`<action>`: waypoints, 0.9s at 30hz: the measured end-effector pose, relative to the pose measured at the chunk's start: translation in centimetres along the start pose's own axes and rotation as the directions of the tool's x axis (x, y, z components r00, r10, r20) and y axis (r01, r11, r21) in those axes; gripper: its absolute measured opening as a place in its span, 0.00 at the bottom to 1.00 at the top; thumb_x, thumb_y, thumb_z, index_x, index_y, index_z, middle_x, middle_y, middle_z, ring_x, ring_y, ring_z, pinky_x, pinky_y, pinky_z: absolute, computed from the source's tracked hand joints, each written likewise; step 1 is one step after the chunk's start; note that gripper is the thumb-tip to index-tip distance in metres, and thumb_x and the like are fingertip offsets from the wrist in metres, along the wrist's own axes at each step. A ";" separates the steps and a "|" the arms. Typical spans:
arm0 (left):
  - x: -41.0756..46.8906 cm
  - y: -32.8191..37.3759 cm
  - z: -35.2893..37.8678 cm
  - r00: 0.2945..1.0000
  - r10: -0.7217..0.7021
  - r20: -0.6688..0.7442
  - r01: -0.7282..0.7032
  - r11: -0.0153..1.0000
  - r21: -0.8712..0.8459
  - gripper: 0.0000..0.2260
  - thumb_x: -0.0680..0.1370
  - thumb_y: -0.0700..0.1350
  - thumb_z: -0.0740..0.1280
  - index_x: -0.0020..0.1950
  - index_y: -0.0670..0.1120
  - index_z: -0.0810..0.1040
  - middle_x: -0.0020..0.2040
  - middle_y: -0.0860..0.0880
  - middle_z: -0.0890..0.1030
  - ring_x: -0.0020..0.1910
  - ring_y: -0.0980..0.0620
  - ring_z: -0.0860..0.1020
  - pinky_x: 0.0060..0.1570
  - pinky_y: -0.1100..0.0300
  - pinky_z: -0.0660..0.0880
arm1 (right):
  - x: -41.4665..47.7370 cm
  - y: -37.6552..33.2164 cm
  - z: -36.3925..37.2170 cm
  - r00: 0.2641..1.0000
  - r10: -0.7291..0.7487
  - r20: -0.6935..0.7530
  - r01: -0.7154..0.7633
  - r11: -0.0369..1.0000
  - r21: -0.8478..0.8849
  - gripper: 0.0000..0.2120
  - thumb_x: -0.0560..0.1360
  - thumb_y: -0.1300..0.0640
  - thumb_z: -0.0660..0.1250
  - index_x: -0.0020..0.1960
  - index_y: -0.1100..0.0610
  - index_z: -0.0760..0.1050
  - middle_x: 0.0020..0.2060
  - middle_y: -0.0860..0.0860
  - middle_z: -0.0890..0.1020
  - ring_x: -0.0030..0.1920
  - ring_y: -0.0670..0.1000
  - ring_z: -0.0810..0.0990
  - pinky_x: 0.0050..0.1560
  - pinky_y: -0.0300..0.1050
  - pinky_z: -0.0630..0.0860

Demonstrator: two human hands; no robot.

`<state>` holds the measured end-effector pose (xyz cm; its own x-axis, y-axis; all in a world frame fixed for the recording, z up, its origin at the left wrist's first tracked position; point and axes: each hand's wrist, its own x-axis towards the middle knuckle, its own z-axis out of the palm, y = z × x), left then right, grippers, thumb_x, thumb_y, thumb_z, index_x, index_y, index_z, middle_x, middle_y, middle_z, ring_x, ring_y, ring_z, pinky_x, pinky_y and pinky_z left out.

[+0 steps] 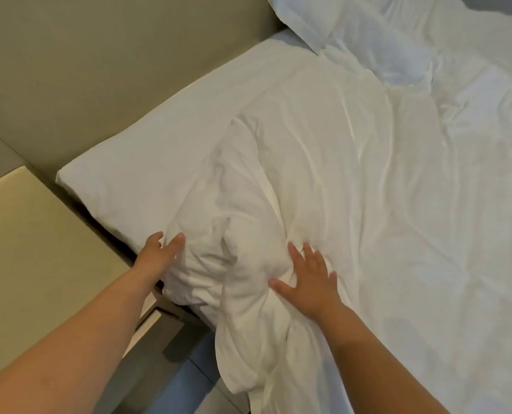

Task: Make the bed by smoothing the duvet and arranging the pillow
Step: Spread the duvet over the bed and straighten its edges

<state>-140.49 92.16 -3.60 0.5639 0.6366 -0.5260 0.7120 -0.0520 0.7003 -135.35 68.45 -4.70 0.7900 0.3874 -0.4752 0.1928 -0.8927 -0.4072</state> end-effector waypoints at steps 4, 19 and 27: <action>3.3 0.6 0.4 0.990 -0.083 0.111 0.084 0.997 0.002 0.30 0.75 0.51 0.67 0.72 0.41 0.61 0.70 0.41 0.68 0.67 0.41 0.68 0.62 0.52 0.66 | 2.4 0.3 1.3 0.999 0.031 0.028 -0.031 0.999 0.008 0.47 0.62 0.29 0.50 0.74 0.45 0.37 0.76 0.49 0.40 0.76 0.52 0.40 0.73 0.58 0.47; 7.5 6.2 -22.1 0.944 0.251 -0.214 -0.200 0.951 0.235 0.08 0.60 0.44 0.71 0.34 0.44 0.75 0.41 0.40 0.76 0.43 0.47 0.71 0.42 0.55 0.65 | 7.3 -7.5 -3.2 0.853 -0.009 -0.522 -0.014 0.999 -0.040 0.33 0.71 0.39 0.57 0.65 0.64 0.71 0.64 0.67 0.72 0.64 0.69 0.70 0.62 0.70 0.63; 12.6 -0.5 -22.6 0.995 -0.102 -0.021 0.091 0.750 0.655 0.21 0.67 0.53 0.68 0.59 0.49 0.74 0.57 0.47 0.78 0.52 0.46 0.75 0.48 0.58 0.69 | 14.4 -15.1 0.6 0.994 0.035 0.099 -0.008 0.965 -0.262 0.34 0.77 0.39 0.51 0.75 0.46 0.38 0.76 0.49 0.40 0.76 0.53 0.40 0.73 0.60 0.43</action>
<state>-143.19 117.59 0.29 0.4796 0.6547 -0.5843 0.8594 -0.4851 0.1618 -127.21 87.62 -5.83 0.7347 0.3768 -0.5641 0.3321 -0.9249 -0.1853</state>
